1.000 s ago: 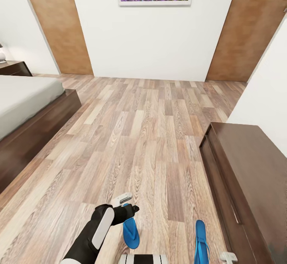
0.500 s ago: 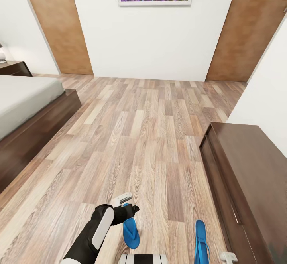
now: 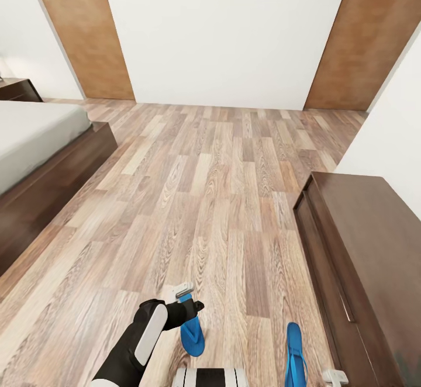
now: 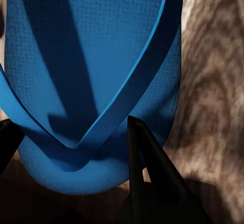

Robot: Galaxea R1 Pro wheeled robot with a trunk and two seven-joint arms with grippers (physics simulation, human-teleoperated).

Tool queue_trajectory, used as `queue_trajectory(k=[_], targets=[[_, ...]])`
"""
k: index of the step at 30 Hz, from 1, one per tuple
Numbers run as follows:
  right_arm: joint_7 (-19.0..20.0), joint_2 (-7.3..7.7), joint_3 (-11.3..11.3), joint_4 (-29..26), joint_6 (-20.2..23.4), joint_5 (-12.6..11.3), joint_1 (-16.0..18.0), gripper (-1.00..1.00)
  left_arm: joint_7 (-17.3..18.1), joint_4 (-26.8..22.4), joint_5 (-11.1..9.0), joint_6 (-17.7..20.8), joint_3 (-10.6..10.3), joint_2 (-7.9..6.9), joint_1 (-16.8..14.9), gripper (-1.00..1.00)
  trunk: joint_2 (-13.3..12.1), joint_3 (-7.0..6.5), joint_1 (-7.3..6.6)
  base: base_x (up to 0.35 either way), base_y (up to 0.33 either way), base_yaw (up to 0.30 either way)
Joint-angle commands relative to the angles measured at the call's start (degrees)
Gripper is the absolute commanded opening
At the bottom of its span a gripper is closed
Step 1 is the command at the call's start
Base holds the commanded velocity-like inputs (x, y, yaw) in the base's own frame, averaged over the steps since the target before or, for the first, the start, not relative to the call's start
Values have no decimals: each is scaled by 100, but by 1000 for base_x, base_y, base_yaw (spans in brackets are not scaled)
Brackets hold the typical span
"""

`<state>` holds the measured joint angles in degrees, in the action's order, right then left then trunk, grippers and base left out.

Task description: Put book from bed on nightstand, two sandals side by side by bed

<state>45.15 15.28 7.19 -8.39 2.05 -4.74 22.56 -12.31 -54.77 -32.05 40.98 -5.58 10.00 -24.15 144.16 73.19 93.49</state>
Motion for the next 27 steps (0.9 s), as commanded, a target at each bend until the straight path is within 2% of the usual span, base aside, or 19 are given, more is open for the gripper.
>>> queue_trajectory(k=[1, 23, 27], targets=[[21, 1, 2, 4, 23, -44, 2, -100, -53, -7, -58, 15, -5, 0, -2, 100, 2, 4, -1, 0, 0, 0], [21, 1, 2, 4, 23, -44, 2, -100, -82, -7, -40, 11, -3, 0, -2, 100, 2, 4, -1, 0, 0, 0], [21, 1, 2, 4, 23, -44, 2, -100, -203, -7, 21, 6, 3, -85, -5, 100, 2, 4, -1, 0, 0, 0]])
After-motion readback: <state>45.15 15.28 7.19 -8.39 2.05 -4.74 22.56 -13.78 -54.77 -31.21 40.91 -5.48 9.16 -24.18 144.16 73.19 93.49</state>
